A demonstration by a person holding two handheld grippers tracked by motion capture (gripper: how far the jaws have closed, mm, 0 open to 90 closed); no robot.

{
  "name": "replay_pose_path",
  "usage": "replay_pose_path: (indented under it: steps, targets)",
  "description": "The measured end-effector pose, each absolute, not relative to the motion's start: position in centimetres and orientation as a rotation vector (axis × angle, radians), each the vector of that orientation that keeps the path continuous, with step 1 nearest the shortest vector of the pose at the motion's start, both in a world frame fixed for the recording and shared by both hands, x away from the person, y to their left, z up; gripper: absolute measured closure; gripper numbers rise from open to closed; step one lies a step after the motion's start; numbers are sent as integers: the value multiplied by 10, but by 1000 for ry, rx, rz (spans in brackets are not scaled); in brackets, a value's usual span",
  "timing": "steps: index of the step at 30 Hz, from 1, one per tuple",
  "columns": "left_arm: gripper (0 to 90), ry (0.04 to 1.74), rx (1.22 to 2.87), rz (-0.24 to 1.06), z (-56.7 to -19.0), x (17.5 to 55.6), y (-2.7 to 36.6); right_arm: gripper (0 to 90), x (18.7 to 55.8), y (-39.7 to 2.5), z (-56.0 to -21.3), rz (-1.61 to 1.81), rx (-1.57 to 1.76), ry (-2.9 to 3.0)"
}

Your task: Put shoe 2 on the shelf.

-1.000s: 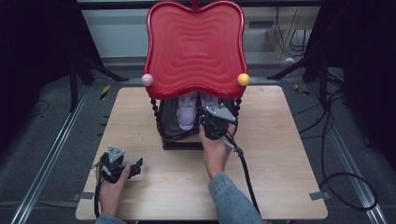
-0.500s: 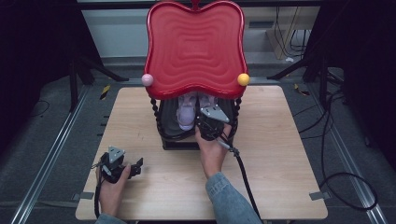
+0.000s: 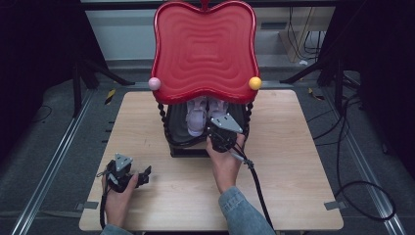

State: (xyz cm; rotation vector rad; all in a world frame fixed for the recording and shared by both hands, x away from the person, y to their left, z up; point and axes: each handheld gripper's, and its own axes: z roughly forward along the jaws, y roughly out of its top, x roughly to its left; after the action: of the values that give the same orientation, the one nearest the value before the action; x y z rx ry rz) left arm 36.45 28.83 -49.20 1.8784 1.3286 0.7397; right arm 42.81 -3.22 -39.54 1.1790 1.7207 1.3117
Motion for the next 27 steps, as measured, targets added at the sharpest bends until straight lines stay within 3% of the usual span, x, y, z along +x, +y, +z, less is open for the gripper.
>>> replay_pose_path:
  steps: [5,16,27]
  targets:
    - [61,1325,1879,739,-492,364,287,824,431,-29,-395,1307,1166,1730]
    - [58,1323,1889,743,-493,365,286,397,385,-49,-393,1270,1069,1810]
    - [47,1338,1891,745,-495,366,289,164,345,-109,-451,1181,1119,1983]
